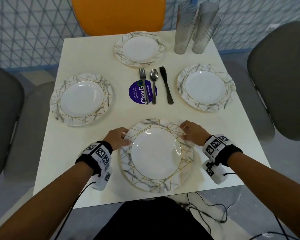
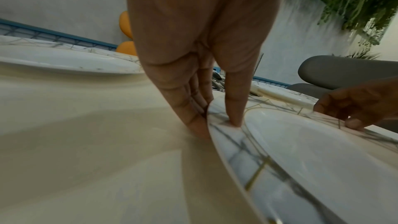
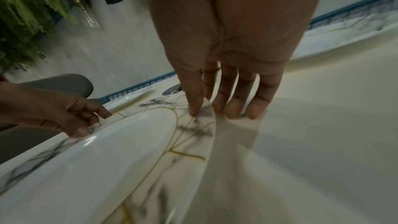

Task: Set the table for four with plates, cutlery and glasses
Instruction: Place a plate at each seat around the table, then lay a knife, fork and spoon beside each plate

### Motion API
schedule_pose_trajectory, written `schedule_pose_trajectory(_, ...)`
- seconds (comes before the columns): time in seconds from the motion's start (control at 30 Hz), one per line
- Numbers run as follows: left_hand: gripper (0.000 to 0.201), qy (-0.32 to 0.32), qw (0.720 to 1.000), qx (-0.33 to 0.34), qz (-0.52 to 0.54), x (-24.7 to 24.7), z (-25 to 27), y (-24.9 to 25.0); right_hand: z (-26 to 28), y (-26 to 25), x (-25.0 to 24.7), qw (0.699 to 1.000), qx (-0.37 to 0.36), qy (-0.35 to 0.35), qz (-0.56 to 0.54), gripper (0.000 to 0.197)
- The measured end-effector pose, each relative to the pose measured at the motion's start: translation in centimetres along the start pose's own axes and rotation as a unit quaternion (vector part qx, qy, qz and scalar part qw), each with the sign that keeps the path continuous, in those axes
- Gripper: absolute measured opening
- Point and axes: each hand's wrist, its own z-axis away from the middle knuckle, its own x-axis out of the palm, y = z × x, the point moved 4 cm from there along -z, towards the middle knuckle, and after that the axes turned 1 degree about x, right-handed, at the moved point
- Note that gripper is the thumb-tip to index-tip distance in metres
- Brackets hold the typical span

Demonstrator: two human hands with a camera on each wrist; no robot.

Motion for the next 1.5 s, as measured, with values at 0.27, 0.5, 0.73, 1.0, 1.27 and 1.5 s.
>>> schedule_pose_trajectory(0.27, 0.052, 0.000, 1.000, 0.000, 0.000, 0.3, 0.1, -0.3, 0.3, 0.3, 0.0, 1.000, -0.002, -0.007, -0.005, 0.040)
schedule_pose_trajectory(0.5, 0.051, -0.017, 1.000, -0.002, 0.005, 0.3, 0.1, -0.7, 0.2, 0.3, 0.0, 1.000, -0.013, -0.017, -0.017, 0.040)
schedule_pose_trajectory(0.73, 0.050, -0.037, 0.999, -0.008, -0.013, 0.3, -0.2, -0.7, -0.3, 0.5, 0.0, 0.999, -0.016, -0.030, -0.014, 0.039)
schedule_pose_trajectory(1.0, 0.033, 0.041, 0.997, -0.012, 0.059, -1.9, -1.3, 0.7, -2.8, -1.7, -2.9, 1.000, -0.016, 0.002, 0.011, 0.032)
schedule_pose_trajectory(1.27, 0.024, 0.154, 0.975, 0.069, 0.142, -3.7, -4.1, 7.5, -10.6, -9.6, -5.7, 0.989, 0.034, 0.108, 0.099, 0.029)
schedule_pose_trajectory(1.5, 0.025, 0.172, 0.964, 0.093, 0.182, -4.0, -5.4, 9.9, -14.0, -10.4, -4.6, 0.972, 0.070, 0.099, 0.201, 0.033)
